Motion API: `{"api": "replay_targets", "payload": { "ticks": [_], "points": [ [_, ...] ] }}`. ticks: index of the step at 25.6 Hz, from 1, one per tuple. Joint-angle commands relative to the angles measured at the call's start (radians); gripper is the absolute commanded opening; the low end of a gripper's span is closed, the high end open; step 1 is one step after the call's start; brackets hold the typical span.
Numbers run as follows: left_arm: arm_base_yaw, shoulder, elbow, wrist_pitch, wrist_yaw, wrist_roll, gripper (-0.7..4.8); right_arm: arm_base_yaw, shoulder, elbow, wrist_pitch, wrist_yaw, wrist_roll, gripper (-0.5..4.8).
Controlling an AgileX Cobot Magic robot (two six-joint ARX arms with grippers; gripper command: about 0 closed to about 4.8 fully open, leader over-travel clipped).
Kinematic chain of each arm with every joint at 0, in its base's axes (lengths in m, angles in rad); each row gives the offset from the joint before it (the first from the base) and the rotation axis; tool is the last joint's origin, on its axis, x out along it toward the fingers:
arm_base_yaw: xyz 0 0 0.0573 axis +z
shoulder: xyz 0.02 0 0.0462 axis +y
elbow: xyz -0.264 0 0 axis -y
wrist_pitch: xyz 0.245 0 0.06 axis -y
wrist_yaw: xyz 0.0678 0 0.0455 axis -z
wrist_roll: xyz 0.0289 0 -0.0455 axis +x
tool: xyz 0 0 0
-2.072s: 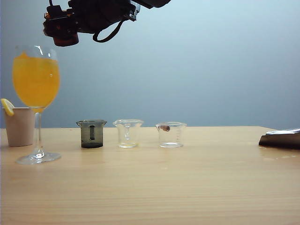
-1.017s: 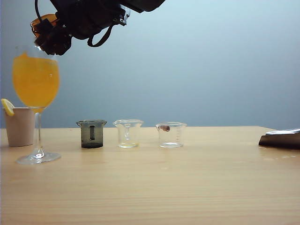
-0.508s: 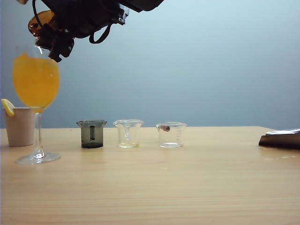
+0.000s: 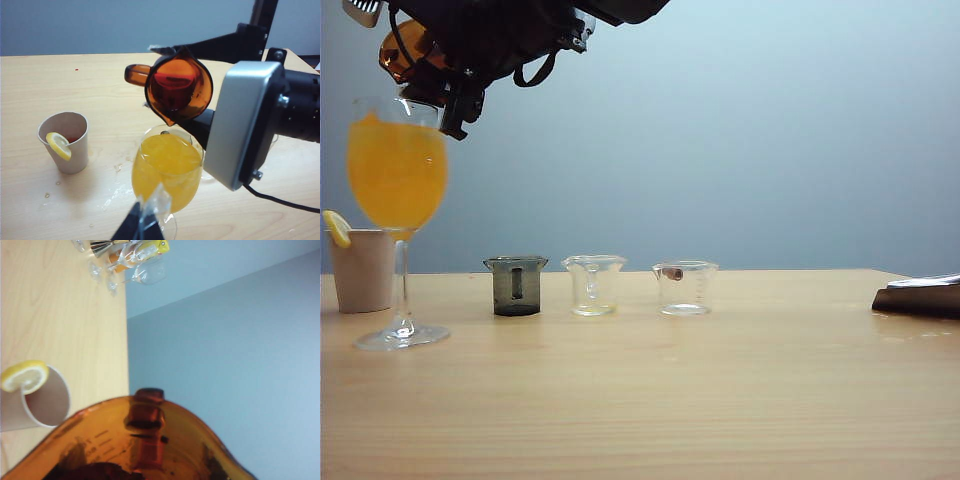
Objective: Pick up the fourth measuring cup from the left, pour the grenadine inside into the goblet, and finally put the measuring cup back in its original place.
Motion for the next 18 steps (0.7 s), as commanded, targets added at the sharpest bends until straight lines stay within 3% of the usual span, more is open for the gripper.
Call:
{"api": "replay_targets", "payload": {
  "ticks": [1, 7, 18],
  "points": [
    [-0.001, -0.002, 0.000, 0.005, -0.002, -0.003, -0.06, 0.005, -0.010, 0.005, 0.070, -0.002, -0.041, -0.01],
    [-0.007, -0.002, 0.000, 0.005, -0.002, -0.003, -0.06, 0.005, -0.010, 0.004, 0.069, -0.005, -0.141, -0.01],
    [-0.016, -0.010, 0.000, -0.009, -0.002, -0.003, -0.06, 0.011, -0.010, 0.002, 0.066, -0.005, -0.192, -0.01]
  ]
}}
